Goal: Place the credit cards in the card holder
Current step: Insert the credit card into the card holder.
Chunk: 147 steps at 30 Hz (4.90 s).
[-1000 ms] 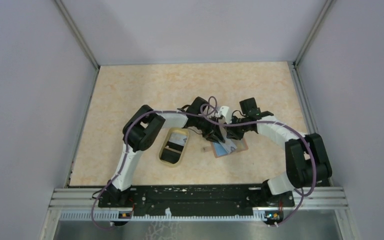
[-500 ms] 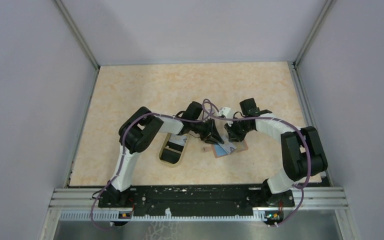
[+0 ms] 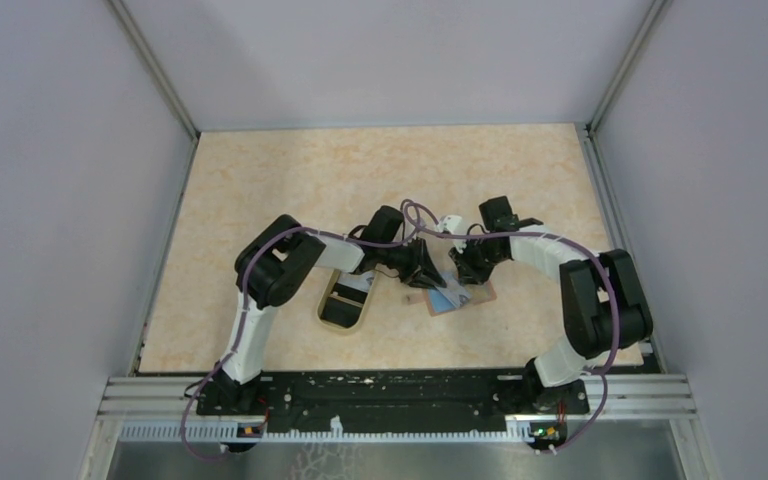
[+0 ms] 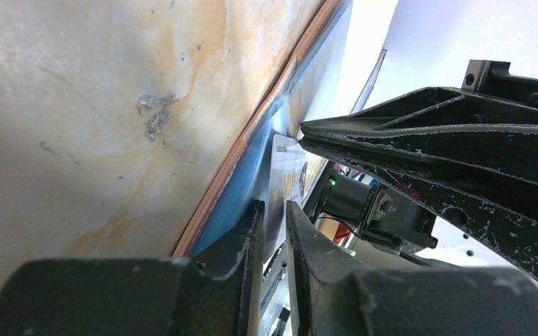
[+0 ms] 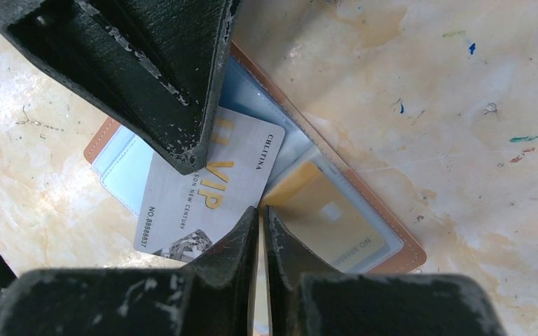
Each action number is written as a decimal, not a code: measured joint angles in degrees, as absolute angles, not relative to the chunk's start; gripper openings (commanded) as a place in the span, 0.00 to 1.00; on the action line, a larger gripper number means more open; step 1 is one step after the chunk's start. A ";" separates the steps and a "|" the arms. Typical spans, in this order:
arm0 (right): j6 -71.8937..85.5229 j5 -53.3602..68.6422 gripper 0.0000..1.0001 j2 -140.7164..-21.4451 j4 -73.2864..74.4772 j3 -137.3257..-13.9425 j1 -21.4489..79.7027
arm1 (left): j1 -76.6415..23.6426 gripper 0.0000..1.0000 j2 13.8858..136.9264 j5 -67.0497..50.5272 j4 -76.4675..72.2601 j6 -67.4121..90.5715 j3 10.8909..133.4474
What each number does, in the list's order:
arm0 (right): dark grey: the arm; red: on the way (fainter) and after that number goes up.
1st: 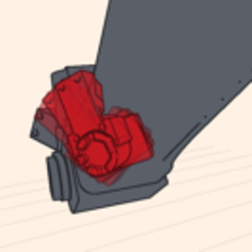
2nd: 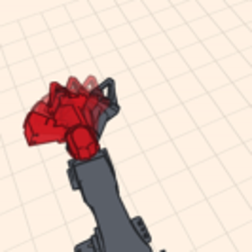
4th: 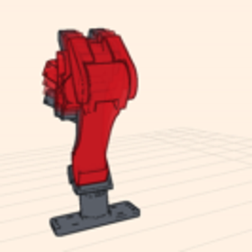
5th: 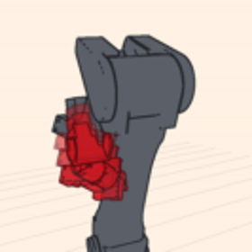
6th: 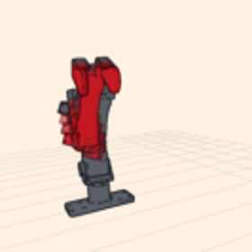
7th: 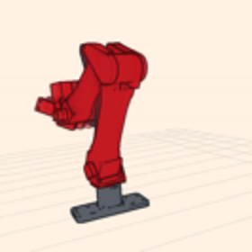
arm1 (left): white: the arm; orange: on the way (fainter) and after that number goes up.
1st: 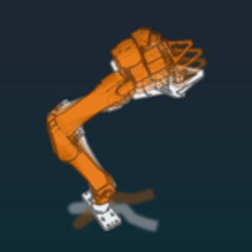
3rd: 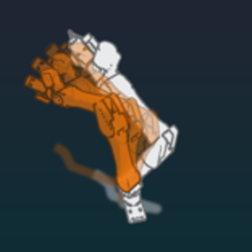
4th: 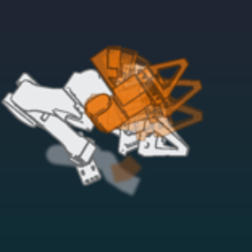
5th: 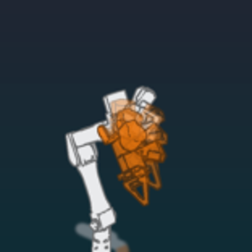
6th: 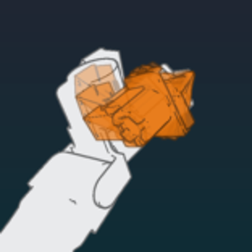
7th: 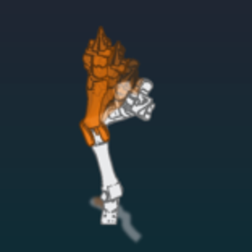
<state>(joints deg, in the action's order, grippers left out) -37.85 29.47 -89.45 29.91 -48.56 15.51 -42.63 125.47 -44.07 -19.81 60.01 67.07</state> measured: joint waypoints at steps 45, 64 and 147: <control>-27.38 19.53 0.07 -85.82 19.31 -46.50 10.31 | -42.22 0.01 138.65 -53.54 15.77 44.91 96.31; -34.65 34.15 0.06 -81.78 23.70 -46.50 10.57 | -42.22 0.09 140.38 -53.58 17.04 44.69 99.42; -53.36 28.75 0.20 -71.31 37.85 -49.23 21.21 | -42.22 0.38 129.12 -41.89 13.10 45.74 94.39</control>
